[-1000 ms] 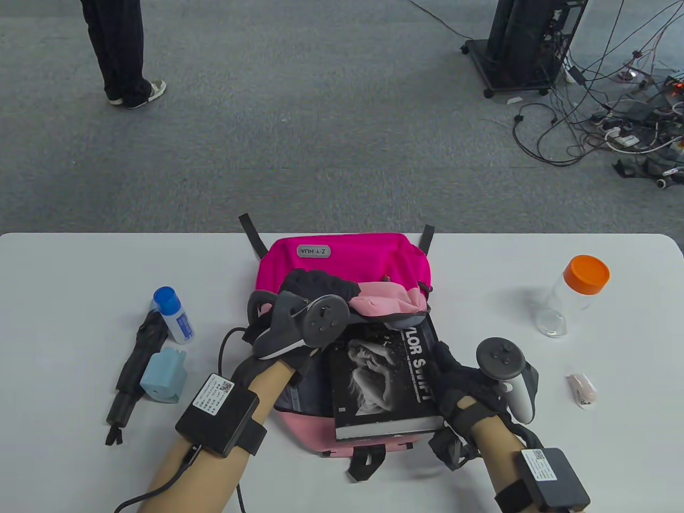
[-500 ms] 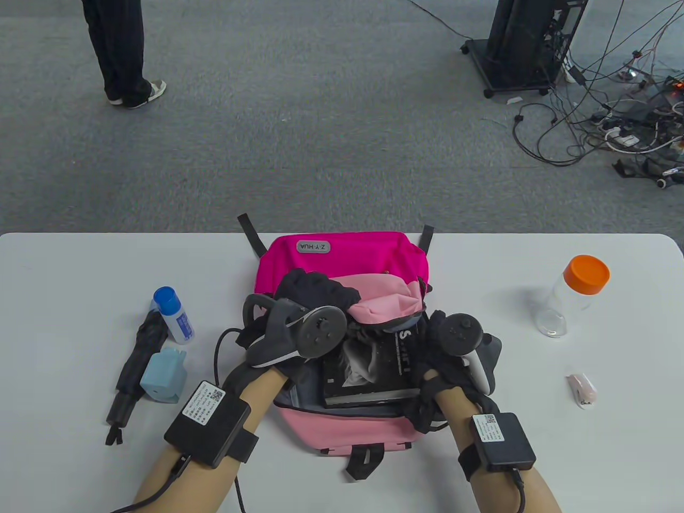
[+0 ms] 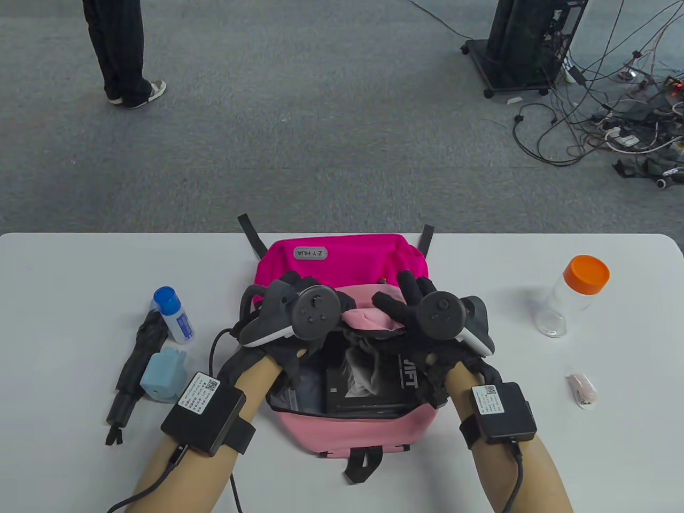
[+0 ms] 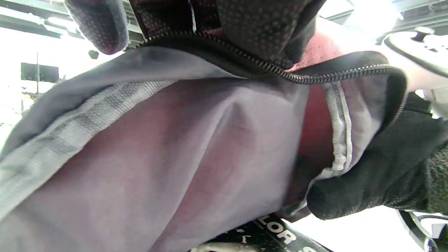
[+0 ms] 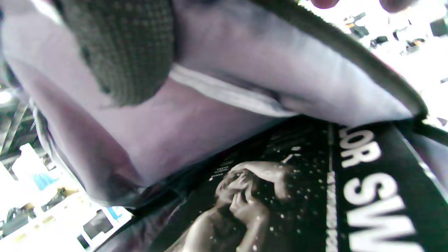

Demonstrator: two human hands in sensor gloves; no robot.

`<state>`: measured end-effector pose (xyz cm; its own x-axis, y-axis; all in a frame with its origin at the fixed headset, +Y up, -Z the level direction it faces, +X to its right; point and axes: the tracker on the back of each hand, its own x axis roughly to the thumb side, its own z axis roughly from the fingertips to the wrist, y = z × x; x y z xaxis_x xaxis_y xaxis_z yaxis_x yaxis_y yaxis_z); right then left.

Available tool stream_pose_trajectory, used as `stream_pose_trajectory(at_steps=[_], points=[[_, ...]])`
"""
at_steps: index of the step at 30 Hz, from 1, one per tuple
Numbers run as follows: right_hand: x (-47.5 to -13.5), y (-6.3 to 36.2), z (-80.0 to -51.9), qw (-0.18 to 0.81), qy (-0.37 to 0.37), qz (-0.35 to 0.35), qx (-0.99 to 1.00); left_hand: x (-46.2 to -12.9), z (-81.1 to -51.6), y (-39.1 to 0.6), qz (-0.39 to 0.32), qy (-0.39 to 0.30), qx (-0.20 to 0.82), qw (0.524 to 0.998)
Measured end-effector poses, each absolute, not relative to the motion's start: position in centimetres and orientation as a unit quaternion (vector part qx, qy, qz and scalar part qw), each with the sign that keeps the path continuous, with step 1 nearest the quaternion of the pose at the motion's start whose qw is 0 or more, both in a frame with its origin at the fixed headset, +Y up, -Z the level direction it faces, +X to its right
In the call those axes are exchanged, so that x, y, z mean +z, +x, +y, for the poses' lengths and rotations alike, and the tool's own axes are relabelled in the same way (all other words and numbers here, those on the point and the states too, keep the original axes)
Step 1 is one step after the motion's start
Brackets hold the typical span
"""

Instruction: Pack school bag

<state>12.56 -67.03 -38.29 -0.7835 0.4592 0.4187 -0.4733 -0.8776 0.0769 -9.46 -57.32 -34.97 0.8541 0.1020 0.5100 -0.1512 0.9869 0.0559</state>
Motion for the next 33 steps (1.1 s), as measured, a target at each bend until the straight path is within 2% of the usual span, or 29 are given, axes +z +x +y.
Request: stream_pose_trajectory(at_steps=[3,5,8,12,17,20,22,23,25,28,33], points=[[-38.4,12.2,-67.2,0.255,0.209,-0.043,0.943,-35.0,-58.0,-9.9,-0.252,0.056,0.054,0.965],[-38.7,12.3,-67.5,0.296,0.201,-0.019,0.934,-35.0,-58.1,-10.5,-0.250,0.049,0.055,0.966],[-39.1,12.6,-67.8,0.330,0.179,-0.032,0.926,-34.9,-57.9,-11.8,-0.239,0.053,0.068,0.967],[-40.2,13.3,-68.0,0.387,0.134,-0.010,0.912,-34.7,-56.8,-14.0,-0.207,0.046,0.071,0.975],[-42.1,14.4,-67.4,0.456,0.030,0.012,0.889,-34.3,-55.1,-19.2,-0.125,0.035,0.091,0.987],[-43.1,14.4,-67.8,0.464,-0.033,0.047,0.884,-34.0,-55.4,-22.6,-0.039,0.027,0.085,0.995],[-43.6,14.2,-68.4,0.476,-0.066,0.063,0.875,-34.0,-56.2,-24.7,0.022,0.004,0.064,0.998],[-43.7,14.1,-68.7,0.480,-0.075,0.068,0.871,-34.1,-56.7,-25.6,0.037,-0.024,0.055,0.998],[-44.0,14.0,-69.4,0.486,-0.092,0.090,0.865,-34.5,-58.7,-28.2,0.121,-0.135,0.016,0.983],[-44.2,14.1,-69.8,0.477,-0.092,0.100,0.868,-34.7,-61.6,-31.5,0.203,-0.193,-0.010,0.960],[-44.2,14.2,-70.0,0.477,-0.089,0.110,0.868,-34.9,-66.6,-34.4,0.244,-0.260,-0.012,0.934]])
